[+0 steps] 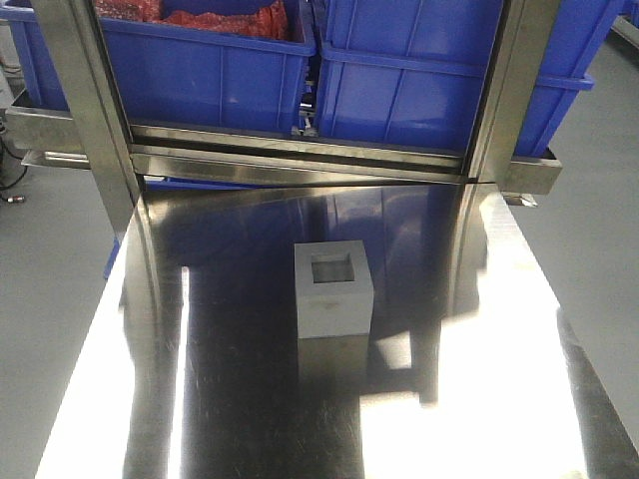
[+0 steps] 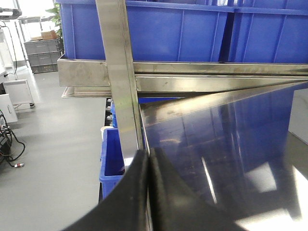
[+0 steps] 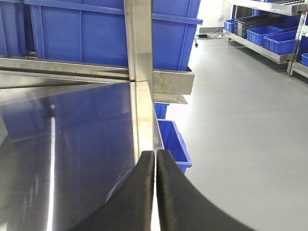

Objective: Sort gray base to blue bin

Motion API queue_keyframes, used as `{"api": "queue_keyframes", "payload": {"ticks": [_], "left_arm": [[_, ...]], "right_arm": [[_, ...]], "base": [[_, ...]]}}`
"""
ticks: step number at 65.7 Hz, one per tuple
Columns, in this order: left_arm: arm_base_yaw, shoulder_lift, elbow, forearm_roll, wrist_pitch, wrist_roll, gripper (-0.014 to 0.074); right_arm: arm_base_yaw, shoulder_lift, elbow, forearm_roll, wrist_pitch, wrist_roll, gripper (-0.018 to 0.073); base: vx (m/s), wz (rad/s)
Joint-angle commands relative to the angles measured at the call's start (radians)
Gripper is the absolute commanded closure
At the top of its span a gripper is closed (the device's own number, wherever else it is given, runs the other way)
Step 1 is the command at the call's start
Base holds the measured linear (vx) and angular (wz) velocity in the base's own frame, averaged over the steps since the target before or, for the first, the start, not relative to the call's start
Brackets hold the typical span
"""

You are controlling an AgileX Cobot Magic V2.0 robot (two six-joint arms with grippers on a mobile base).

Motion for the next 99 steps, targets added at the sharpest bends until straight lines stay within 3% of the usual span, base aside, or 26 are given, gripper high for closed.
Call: {"api": "queue_keyframes", "payload": {"ticks": [1, 82, 99], "left_arm": [[0.002, -0.010, -0.021, -0.010, -0.081, -0.008, 0.0603], [0.002, -0.010, -0.021, -0.009, -0.081, -0.007, 0.0603], [0.002, -0.009, -0.077, -0.010, -0.204, -0.009, 0.0603]], "right_arm": [[-0.001, 0.015, 0.002, -0.007, -0.073, -0.009, 0.0564], [-0.001, 0.015, 0.002, -0.007, -0.073, -0.009, 0.0564], [-0.001, 0.015, 0.002, -0.007, -0.073, -0.009, 0.0564]], "base": [[0.00, 0.00], [0.00, 0.00], [0.00, 0.00]]}}
